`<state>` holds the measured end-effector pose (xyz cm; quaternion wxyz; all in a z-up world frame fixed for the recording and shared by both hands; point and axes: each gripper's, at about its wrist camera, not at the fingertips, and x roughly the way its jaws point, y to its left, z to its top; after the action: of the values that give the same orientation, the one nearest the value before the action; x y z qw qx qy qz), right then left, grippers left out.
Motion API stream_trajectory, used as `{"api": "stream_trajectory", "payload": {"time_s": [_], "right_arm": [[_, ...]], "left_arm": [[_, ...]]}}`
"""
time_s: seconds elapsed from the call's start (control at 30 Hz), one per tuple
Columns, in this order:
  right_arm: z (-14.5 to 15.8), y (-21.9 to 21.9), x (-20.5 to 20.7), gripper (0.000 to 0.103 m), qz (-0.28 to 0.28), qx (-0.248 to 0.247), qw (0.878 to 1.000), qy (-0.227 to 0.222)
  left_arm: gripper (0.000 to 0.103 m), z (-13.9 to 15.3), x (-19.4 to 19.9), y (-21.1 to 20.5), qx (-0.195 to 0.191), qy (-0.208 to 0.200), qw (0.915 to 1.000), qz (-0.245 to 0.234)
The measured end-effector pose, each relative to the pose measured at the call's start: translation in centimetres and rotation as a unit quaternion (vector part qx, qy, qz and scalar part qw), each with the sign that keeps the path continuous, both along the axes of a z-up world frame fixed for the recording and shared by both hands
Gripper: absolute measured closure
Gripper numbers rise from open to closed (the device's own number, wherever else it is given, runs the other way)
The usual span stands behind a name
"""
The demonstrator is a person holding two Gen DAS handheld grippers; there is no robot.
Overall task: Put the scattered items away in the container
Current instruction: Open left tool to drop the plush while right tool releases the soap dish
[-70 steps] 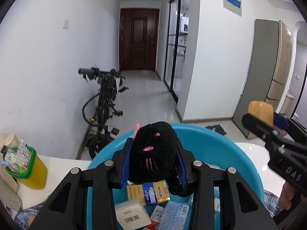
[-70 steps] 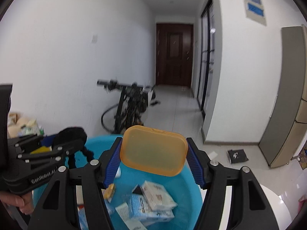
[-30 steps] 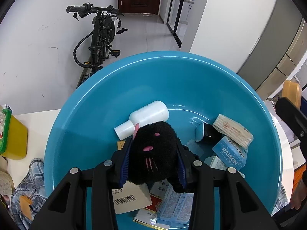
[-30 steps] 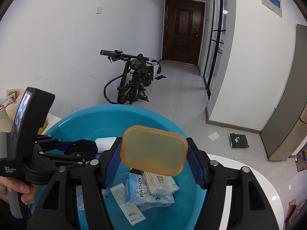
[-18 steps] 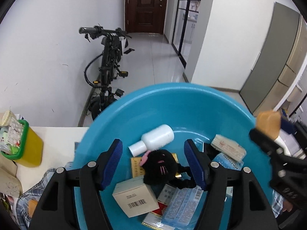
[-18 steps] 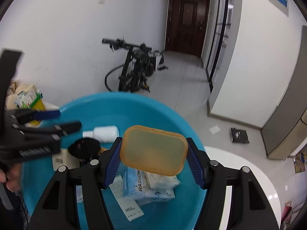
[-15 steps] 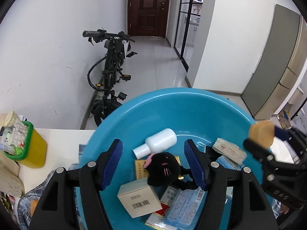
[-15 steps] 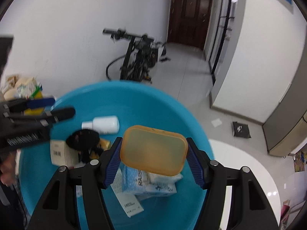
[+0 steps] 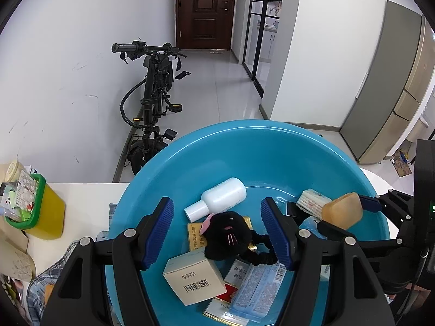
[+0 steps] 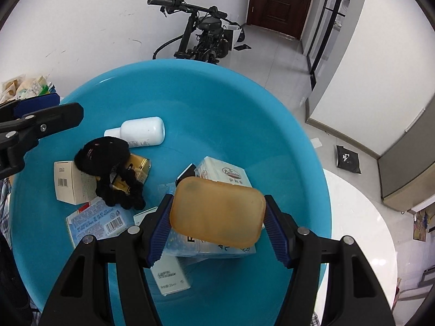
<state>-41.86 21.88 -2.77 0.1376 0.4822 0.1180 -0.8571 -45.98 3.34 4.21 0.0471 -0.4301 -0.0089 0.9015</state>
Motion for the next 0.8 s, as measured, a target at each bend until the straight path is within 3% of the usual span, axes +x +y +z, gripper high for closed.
{"api": "stream_trajectory", "payload": {"time_s": [0.5, 0.8], "right_arm": [[-0.28, -0.53, -0.02, 0.039, 0.008, 0.021, 1.000, -0.009], [0.43, 0.01, -0.32, 0.021, -0.006, 0.004, 1.000, 0.007]], "left_arm": [[0.034, -0.05, 0.06, 0.15, -0.001, -0.001, 1.0000, -0.001], [0.034, -0.14, 0.13, 0.25, -0.002, -0.002, 1.0000, -0.002]]}}
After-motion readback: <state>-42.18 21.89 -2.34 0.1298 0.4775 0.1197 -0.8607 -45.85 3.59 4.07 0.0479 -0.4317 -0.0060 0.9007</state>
